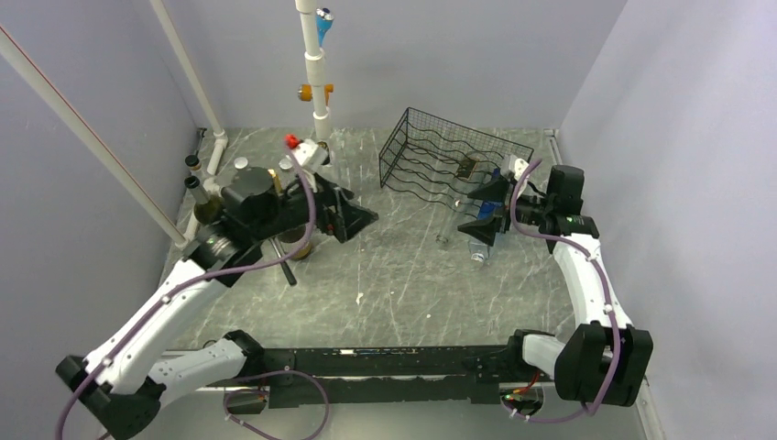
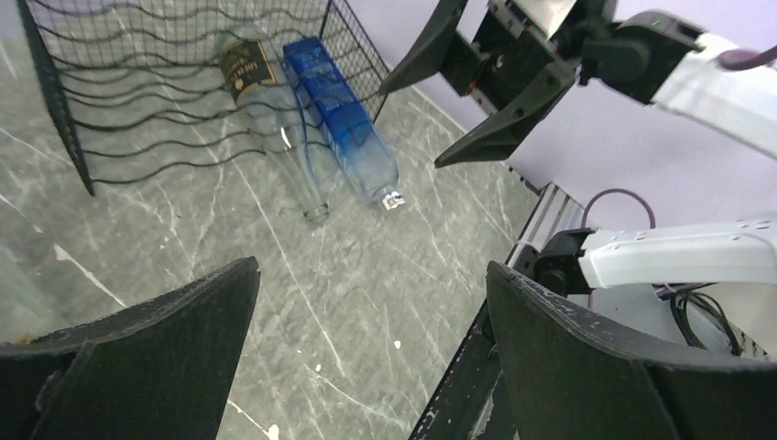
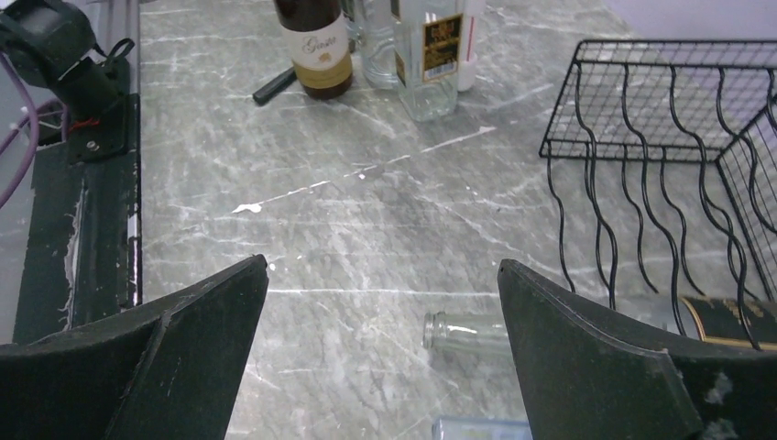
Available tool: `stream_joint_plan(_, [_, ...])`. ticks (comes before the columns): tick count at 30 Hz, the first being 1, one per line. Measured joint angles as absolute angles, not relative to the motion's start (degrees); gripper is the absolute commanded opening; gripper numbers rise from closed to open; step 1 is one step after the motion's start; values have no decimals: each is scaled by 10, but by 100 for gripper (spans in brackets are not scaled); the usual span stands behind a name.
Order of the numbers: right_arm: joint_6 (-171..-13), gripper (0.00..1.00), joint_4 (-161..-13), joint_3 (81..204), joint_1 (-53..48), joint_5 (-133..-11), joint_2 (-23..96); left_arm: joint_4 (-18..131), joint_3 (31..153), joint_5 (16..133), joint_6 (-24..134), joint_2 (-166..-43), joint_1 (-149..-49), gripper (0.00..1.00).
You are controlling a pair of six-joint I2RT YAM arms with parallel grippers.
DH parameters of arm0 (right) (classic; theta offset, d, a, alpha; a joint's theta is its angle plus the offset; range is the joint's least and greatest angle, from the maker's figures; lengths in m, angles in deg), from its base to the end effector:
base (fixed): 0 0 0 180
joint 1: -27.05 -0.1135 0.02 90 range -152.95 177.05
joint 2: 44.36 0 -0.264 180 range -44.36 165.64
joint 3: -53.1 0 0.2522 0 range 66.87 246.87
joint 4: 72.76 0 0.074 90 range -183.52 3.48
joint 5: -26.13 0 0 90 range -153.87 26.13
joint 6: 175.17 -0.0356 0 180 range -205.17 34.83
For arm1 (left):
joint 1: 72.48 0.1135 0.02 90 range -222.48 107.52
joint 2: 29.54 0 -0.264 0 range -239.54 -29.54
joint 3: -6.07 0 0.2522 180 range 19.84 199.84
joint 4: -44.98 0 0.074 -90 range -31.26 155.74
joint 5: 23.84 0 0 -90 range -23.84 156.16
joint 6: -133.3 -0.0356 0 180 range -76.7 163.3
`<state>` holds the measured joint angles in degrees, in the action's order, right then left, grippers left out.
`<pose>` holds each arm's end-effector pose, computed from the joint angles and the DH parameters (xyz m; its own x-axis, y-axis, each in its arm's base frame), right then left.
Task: Take the wine bottle off the wine rack
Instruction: Pick up the wine bottle from the wine rack.
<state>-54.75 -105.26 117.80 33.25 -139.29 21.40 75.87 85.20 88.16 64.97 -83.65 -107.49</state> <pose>0.2353 0.0091 0.3037 -0.0817 -0.1193 -0.9895 -0.9462 0.3211 0.0394 0.1563 -0.1258 0.4231 -0.3870 -0.1469 -0.9103 0.7471 0.5287 -0.4029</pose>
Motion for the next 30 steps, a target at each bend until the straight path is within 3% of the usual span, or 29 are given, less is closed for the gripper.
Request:
stream_joint_plan(13, [-572, 100, -1079, 1178, 406, -1376, 194, 653, 795, 763, 655, -1006, -1181, 99])
stream_joint_plan(30, [-587, 100, -1074, 1178, 429, -1371, 194, 740, 1029, 634, 728, -1332, -1225, 100])
